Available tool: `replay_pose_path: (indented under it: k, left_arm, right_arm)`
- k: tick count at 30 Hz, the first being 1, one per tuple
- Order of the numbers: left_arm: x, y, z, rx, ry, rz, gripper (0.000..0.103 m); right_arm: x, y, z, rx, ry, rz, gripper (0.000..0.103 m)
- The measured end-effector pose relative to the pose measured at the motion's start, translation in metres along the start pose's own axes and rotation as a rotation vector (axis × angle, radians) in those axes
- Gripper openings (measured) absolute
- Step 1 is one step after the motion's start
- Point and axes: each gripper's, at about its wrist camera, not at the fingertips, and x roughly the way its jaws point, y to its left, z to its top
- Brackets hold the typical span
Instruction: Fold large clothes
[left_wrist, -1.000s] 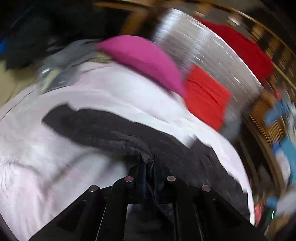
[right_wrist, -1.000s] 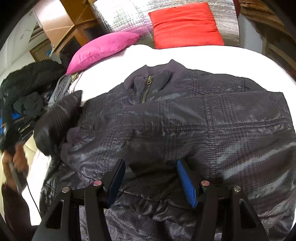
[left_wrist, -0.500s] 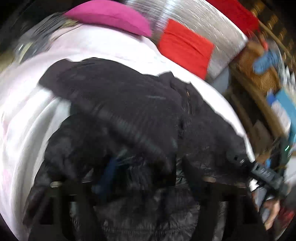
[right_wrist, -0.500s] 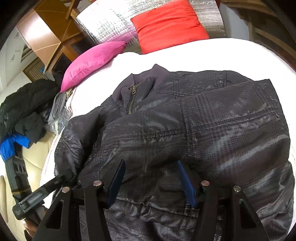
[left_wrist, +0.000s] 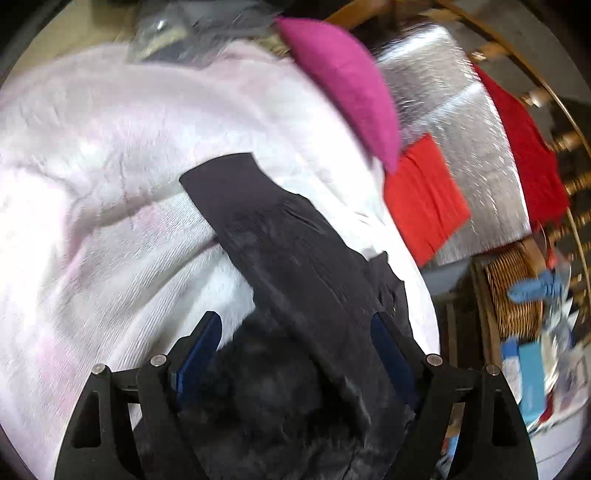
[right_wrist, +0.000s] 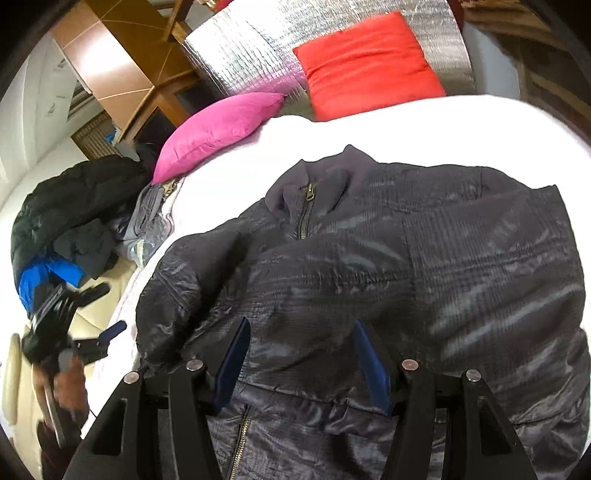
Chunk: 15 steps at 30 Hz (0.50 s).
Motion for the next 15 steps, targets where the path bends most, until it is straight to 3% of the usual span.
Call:
replay_pose_path:
  k: [3,6,8,12,14,15]
  left_arm:
    - [0.026,0.002,0.015,-0.064,0.023,0.012,0.083]
    - [0.042,-0.002,0.021,-0.065,0.012,0.028,0.080]
    - [0.052,0.001,0.023,-0.071,0.015,0.026,0.062]
    - [0.066,-0.002,0.026,-0.036,0.006,0.073,0.040]
    - [0.062,-0.013,0.025,0.019,-0.035,0.088,0.020]
    - [0.058,-0.019,0.023,0.052,-0.056,0.086,0.018]
  right_arm:
    - [0.003,-0.004,0.002,0.014,0.004,-0.008,0.062]
    - [0.004,-0.013,0.006,0.044,0.003,-0.013,0.062]
    - [0.005,-0.017,0.007,0.057,0.001,-0.014,0.062]
    - [0.004,-0.019,0.007,0.055,0.001,-0.018,0.062]
    - [0.003,-0.020,0.008,0.051,-0.003,-0.023,0.062]
    - [0.002,-0.021,0.009,0.053,-0.008,-0.027,0.062]
